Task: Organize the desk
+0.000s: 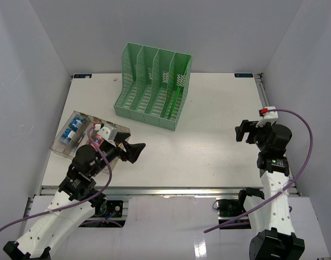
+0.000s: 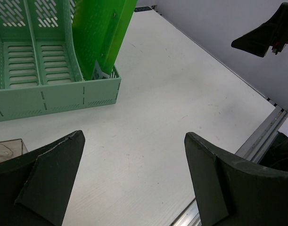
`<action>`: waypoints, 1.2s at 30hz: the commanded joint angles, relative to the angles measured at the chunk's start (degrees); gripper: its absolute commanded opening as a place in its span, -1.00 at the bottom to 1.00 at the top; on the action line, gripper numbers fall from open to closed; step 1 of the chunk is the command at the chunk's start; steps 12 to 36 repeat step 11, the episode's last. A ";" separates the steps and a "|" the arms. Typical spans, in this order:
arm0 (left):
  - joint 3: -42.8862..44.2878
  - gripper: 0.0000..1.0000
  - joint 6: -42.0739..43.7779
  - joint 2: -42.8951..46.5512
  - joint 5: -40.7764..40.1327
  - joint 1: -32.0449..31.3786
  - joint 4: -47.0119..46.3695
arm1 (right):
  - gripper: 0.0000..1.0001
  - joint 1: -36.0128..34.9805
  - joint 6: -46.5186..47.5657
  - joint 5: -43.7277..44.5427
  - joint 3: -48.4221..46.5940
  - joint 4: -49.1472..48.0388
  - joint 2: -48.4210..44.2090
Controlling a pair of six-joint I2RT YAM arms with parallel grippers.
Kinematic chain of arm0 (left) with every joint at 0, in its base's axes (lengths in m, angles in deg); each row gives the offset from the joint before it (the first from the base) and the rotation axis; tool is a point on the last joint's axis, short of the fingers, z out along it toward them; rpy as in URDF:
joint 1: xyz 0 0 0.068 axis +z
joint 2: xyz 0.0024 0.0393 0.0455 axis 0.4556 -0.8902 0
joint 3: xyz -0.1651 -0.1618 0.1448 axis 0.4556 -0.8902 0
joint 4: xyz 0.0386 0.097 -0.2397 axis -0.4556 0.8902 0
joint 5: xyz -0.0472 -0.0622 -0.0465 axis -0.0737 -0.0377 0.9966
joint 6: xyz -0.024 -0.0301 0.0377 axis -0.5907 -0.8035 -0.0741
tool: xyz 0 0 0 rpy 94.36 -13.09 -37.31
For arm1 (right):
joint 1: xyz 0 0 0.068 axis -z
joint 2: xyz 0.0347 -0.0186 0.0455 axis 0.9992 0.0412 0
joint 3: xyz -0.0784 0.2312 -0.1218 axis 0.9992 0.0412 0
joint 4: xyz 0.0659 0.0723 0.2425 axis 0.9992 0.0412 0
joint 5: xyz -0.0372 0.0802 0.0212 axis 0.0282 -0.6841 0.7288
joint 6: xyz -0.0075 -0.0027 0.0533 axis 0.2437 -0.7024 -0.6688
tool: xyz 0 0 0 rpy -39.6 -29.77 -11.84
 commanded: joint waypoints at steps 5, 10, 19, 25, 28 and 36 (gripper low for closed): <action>0.87 0.96 -0.15 0.64 -1.04 -0.01 -0.36 | 0.80 0.23 0.49 -1.81 0.42 -2.90 -0.48; 0.85 0.96 -0.11 0.64 -1.25 -0.10 -0.36 | 0.80 0.23 0.69 -2.64 0.43 -2.84 -0.51; 0.85 0.96 -0.07 0.71 -1.32 -0.10 -0.36 | 0.80 0.23 0.92 -3.31 0.50 -2.71 -0.68; 0.85 0.96 -0.07 0.71 -1.32 -0.10 -0.36 | 0.80 0.23 0.92 -3.31 0.50 -2.71 -0.68; 0.85 0.96 -0.07 0.71 -1.32 -0.10 -0.36 | 0.80 0.23 0.92 -3.31 0.50 -2.71 -0.68; 0.85 0.96 -0.07 0.71 -1.32 -0.10 -0.36 | 0.80 0.23 0.92 -3.31 0.50 -2.71 -0.68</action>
